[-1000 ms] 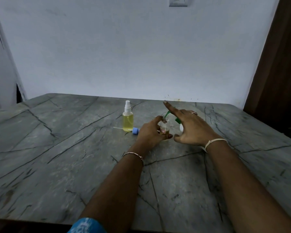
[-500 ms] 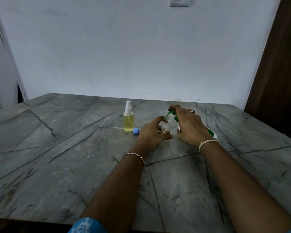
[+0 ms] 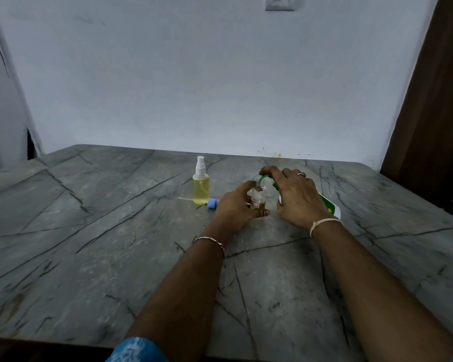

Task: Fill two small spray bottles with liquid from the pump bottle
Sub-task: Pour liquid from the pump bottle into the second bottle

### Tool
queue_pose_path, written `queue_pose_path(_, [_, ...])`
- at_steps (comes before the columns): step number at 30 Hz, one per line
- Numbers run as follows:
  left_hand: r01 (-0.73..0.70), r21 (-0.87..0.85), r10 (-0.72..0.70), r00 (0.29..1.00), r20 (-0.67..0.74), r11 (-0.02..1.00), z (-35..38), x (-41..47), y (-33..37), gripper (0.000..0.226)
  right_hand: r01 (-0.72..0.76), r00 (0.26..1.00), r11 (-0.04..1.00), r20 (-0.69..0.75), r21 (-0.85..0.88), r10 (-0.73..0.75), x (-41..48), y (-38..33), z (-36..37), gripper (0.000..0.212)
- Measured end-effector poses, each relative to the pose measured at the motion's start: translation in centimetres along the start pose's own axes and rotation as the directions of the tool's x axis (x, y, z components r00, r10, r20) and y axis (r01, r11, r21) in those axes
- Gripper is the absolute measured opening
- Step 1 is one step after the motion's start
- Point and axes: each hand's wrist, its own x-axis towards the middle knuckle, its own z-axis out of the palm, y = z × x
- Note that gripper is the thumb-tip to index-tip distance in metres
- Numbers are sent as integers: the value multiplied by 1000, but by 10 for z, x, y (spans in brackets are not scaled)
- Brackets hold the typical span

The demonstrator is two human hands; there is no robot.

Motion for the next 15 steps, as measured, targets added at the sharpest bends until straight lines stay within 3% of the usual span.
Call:
queue_pose_path(5, [0,-11,0,1000,5,1000,0,0,0,71,-3,1000,999,-15,-36,2,0,-1,1,74])
queue_pose_path(11, [6,16,-5,1000,-13,1000,2,1,-2,83,2,1000,998,28,-55,-1,-3,2,-2,87])
queue_pose_path(15, [-13,-5,13,999,-39,1000,3,2,-2,73,-1,1000,999,20,-35,2,-3,0,-1,79])
